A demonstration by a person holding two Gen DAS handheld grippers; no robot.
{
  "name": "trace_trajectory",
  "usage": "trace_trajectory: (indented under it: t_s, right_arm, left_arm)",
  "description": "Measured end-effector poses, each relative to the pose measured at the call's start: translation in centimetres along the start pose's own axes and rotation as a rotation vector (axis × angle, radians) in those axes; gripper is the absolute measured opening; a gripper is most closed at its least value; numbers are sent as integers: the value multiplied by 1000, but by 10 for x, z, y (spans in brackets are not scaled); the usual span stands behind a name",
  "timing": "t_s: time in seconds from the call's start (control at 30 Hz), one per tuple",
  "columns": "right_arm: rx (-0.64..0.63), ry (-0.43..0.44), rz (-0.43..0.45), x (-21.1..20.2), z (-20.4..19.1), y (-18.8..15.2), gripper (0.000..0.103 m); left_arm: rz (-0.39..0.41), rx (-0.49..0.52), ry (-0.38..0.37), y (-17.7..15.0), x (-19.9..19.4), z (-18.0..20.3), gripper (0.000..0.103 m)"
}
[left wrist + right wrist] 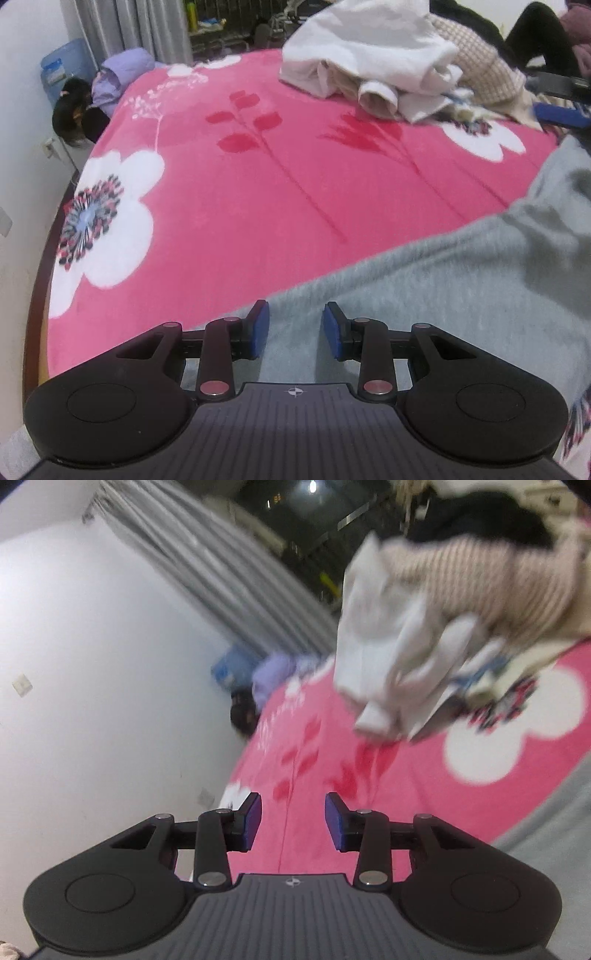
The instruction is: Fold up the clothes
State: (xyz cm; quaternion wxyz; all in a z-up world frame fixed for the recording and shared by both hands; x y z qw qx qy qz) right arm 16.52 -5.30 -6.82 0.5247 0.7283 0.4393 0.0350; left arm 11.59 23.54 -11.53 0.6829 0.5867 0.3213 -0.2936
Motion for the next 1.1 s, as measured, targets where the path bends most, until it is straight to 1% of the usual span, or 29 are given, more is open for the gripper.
trace_trajectory:
  t_s: [0.1,0.27,0.37,0.43,0.5,0.67,0.83,1.0,1.1]
  right_arm:
    - [-4,-25,51,-34,6,1,41]
    - [-11,-66,135,-90,15,3,41]
    - [-15,-91,186,-124,21,4,41]
    - [-10,-101,214,-142,26,3,41]
    - [15,-94,226,-150,32,-2,41]
    - [26,-87,230,-160,43,-1,41]
    - [40,-81,232,-168,49,-6,41]
    - [27,-107,173,-167,55,-20,41]
    - [17,-119,137,-165,60,-28,41]
  left_arm:
    - [17,19,-11,12,-2,19,33]
    - [40,91,-56,43,-16,63,33]
    - [49,163,-77,62,-28,95,33]
    - [48,198,-89,70,-35,115,35]
    - [17,226,-102,74,-38,136,36]
    - [-40,319,-107,62,-39,179,36]
    - [-68,320,-144,48,-22,203,36]
    - [-94,316,-182,34,-4,225,36]
    - [-95,310,-213,25,6,233,36]
Point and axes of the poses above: each gripper's, at about its wrist camera, not at the fingertips, and x roughly the way its jaws point, z to its right, y to its top, the point moved 6 cm from there along x, roughly the way its jaws point, and after that the axes turned 14 degrees about -x, right-handed, at the moved point
